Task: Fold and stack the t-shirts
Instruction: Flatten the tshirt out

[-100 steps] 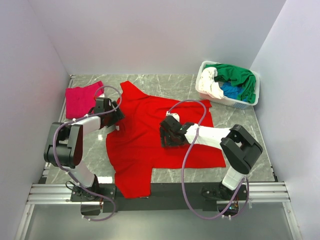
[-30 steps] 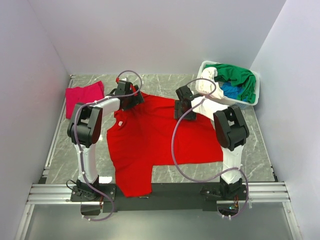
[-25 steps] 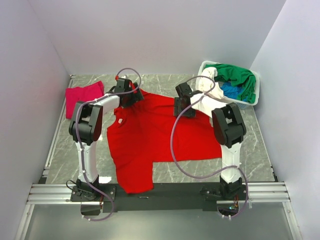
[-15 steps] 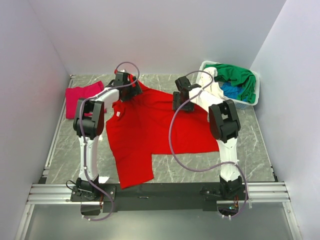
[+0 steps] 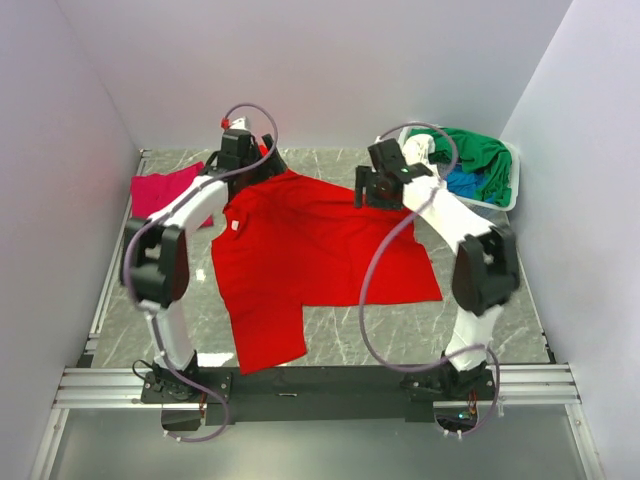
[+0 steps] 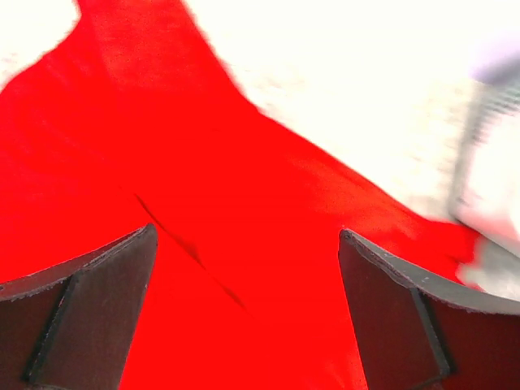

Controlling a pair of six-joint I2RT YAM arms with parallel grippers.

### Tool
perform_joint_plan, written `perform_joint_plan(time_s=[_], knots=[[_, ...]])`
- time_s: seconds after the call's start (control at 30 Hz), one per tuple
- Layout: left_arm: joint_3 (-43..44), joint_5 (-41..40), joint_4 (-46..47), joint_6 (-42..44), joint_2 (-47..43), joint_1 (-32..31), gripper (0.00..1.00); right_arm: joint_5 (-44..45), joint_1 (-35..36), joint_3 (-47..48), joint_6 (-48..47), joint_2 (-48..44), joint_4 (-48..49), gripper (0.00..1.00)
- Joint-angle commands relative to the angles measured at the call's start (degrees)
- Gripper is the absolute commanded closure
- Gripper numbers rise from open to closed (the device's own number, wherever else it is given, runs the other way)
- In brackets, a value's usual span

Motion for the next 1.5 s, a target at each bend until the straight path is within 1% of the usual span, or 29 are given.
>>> perform_joint_plan(time_s=[0.0,0.03,0.1,0.13,0.17,0.2,0.33,0.5,0.77,1.17,1.33,1.47], knots=[[-6.86,-1.02,2.38,0.03,-7.8,-3.22,0.0,-0.38,1.0,-8.53,0.07,-8.76,3.08,0.23],[-11.05,-1.02,2.29,-0.84,-8.51,-3.67,0.01,-0.12,1.35,-13.17,0.68,-11.56,3.87,0.23],[-15.64,-1.02,2.9,-1.73,-10.79,-4.98,0.01,0.23,2.58,-18.11,1.47,-14.38,6.24,0.23],[-20.36,-1.02,3.51,-2.52,-11.58,-5.51,0.01,0.32,2.94,-22.75,2.35,-17.01,7.12,0.23],[-22.67,-1.02,5.0,-2.96,-13.15,-5.95,0.01,0.23,3.37,-24.97,2.7,-18.42,8.0,0.23],[-26.96,-2.67,5.62,-3.57,-14.04,-7.09,0.01,0.41,3.9,-28.99,3.23,-20.79,9.58,0.23],[-34.46,-3.47,8.35,-4.81,-17.73,-9.03,0.01,0.23,5.84,-36.84,5.86,-25.63,12.75,0.23],[-40.0,-4.97,9.23,-5.42,-20.46,-10.53,0.01,-0.03,7.6,-42.64,7.54,-26.7,15.74,0.23],[-40.1,-5.94,9.23,-4.63,-16.25,-10.53,0.01,-0.65,7.86,-43.89,8.07,-21.26,18.82,0.23],[-36.5,-7.08,8.97,-2.88,-10.98,-10.44,0.01,-0.03,7.95,-43.01,8.51,-14.49,19.7,0.23],[-33.6,-7.61,8.09,-1.73,-8.52,-10.0,0.01,0.49,7.86,-40.73,8.51,-12.38,18.82,0.23],[-30.88,-7.7,7.48,-1.12,-7.46,-8.16,0.01,1.64,7.86,-37.83,8.33,-10.62,17.51,0.23]])
